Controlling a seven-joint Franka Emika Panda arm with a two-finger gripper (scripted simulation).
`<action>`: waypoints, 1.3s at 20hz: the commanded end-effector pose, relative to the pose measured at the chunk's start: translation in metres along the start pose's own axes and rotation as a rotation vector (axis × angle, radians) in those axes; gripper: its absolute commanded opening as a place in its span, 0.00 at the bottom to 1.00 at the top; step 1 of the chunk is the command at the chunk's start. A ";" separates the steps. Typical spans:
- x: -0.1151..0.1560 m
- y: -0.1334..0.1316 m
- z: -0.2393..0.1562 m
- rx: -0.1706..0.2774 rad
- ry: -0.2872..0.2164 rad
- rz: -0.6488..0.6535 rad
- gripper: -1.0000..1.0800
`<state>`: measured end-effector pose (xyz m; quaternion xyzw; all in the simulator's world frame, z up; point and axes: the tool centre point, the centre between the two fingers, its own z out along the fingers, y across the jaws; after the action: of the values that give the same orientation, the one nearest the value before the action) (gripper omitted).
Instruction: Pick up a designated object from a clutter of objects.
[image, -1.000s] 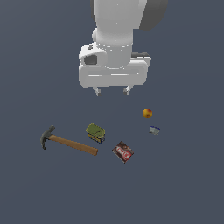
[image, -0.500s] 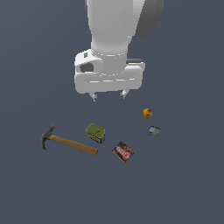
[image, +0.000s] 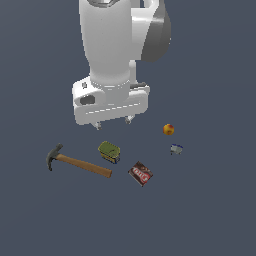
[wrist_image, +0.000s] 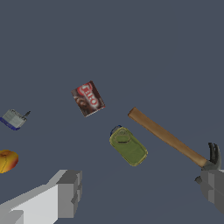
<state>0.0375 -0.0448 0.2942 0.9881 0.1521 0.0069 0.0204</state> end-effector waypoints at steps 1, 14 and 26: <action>0.002 0.013 0.012 -0.001 -0.003 -0.049 0.96; 0.006 0.077 0.081 0.005 -0.013 -0.304 0.96; -0.005 0.134 0.150 0.021 -0.011 -0.537 0.96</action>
<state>0.0757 -0.1717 0.1588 0.9186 0.3949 -0.0060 0.0130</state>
